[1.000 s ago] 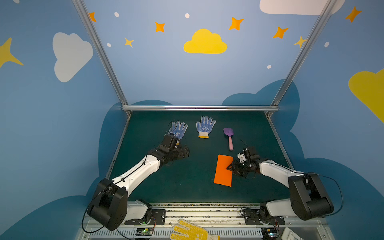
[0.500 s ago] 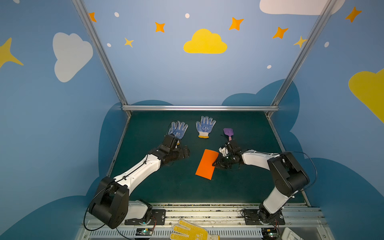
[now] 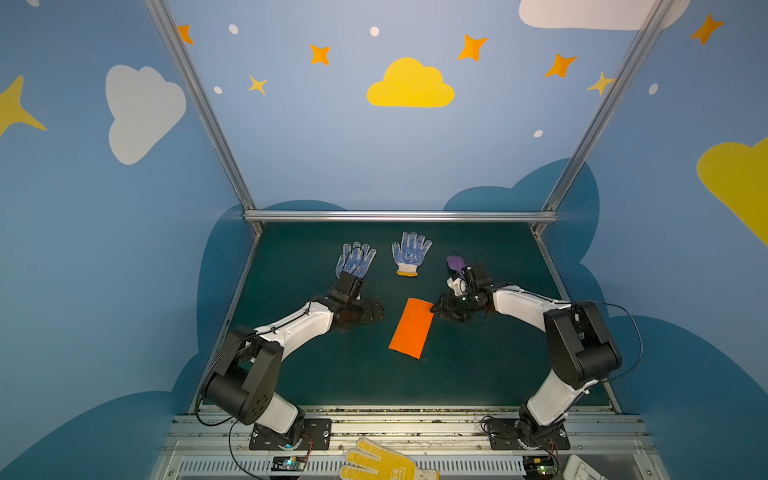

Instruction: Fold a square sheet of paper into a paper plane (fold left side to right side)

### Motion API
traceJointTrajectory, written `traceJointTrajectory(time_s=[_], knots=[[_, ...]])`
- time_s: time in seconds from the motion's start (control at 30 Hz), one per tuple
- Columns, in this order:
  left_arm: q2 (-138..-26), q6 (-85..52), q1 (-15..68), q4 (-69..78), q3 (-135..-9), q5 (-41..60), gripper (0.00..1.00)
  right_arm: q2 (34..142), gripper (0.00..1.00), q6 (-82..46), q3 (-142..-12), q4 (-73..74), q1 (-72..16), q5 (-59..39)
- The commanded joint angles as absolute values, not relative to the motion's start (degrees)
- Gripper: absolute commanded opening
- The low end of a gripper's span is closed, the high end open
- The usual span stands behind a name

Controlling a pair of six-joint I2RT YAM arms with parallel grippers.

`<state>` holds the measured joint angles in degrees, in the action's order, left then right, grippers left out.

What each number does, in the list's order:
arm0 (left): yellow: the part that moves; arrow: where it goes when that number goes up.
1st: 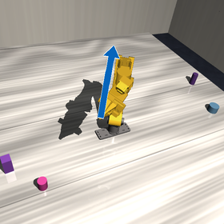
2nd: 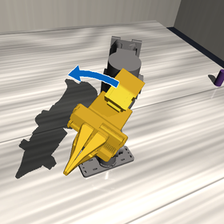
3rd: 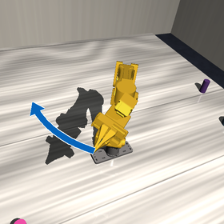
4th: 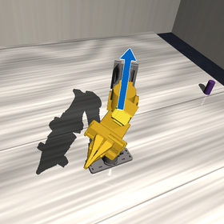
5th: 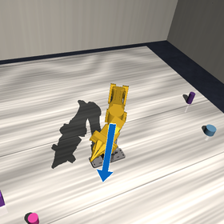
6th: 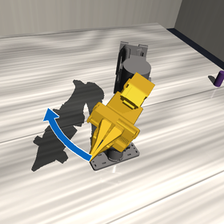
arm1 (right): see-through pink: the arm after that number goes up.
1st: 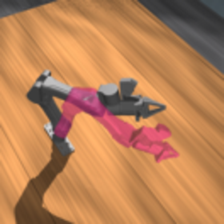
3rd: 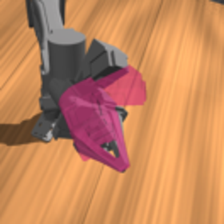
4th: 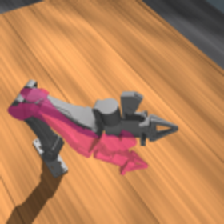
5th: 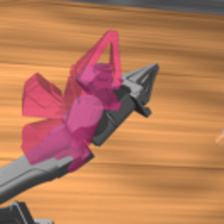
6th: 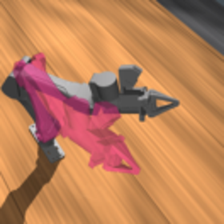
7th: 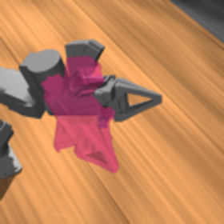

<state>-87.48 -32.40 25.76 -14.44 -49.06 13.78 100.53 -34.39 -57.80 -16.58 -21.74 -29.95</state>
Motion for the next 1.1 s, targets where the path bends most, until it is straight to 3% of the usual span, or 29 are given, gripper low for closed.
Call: traceJointTrajectory(time_s=[0.0, 0.57, 0.87, 0.97, 1.07], knots=[[-88.08, -32.77, 25.58, -13.28, -51.35, 15.36, 1.00, 104.75, 0.48, -32.71, -61.17, -18.29, -21.45, -33.28], [-87.91, -33.98, 25.56, -10.73, -51.09, 17.22, 1.00, 116.87, 0.43, -29.53, -76.28, -24.72, -24.32, -37.51], [-86.52, -32.81, 25.50, -10.67, -50.01, 16.73, 1.00, 105.36, 0.50, -29.35, -71.32, -27.88, -25.84, -29.58], [-86.16, -32.18, 25.50, -11.17, -49.49, 15.00, 1.00, 103.25, 0.41, -29.97, -67.71, -26.78, -27.88, -29.00], [-85.82, -33.32, 25.57, -9.52, -48.17, 15.00, 1.00, 102.71, 0.12, -30.95, -64.49, -24.65, -29.61, -28.39]])
